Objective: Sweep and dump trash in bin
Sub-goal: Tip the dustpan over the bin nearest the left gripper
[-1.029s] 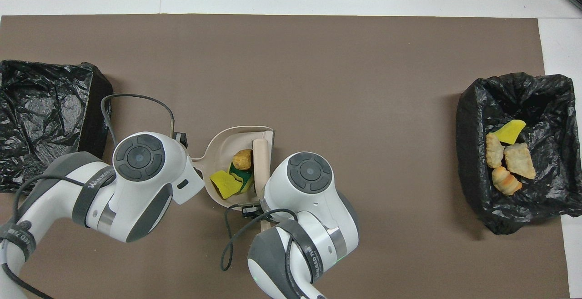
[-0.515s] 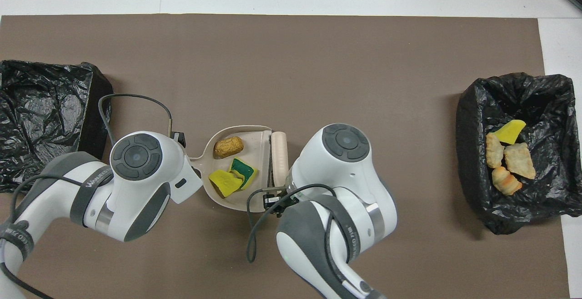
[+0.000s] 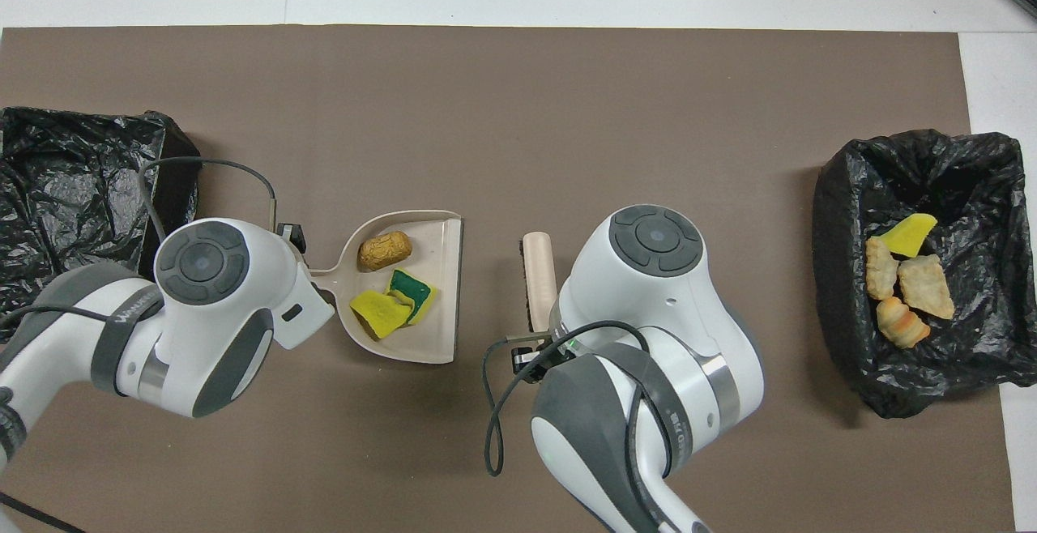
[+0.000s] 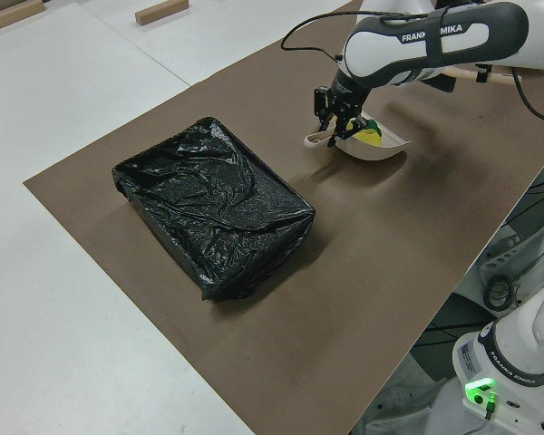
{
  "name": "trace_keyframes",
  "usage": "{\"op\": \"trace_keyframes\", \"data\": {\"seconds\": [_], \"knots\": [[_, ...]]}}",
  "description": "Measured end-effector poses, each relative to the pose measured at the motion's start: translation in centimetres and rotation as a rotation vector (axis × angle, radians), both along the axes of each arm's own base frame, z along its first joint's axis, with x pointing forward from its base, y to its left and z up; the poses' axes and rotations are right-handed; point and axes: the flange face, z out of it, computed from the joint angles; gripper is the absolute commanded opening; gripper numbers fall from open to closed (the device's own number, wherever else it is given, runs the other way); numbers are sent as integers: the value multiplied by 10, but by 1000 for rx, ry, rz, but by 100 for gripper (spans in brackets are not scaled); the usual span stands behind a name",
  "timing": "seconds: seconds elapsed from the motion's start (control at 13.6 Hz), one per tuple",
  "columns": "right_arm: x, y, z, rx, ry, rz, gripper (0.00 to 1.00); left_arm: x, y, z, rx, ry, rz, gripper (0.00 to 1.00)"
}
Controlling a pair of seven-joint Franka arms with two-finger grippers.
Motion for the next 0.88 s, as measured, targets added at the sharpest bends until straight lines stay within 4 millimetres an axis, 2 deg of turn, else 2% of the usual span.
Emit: {"op": "trace_keyframes", "data": {"seconds": [0.22, 0.44, 0.66, 0.88], "knots": [[-22, 21, 0, -29, -3, 9, 0, 15, 65, 49, 3, -11, 40, 0], [-41, 34, -1, -36, -21, 4, 0, 21, 138, 95, -21, -3, 125, 0], [-79, 68, -21, -54, -44, 0, 0, 19, 220, 129, -19, -46, 234, 0], [-122, 99, -52, -79, -65, -27, 0, 9, 291, 150, -9, -92, 348, 0]]}}
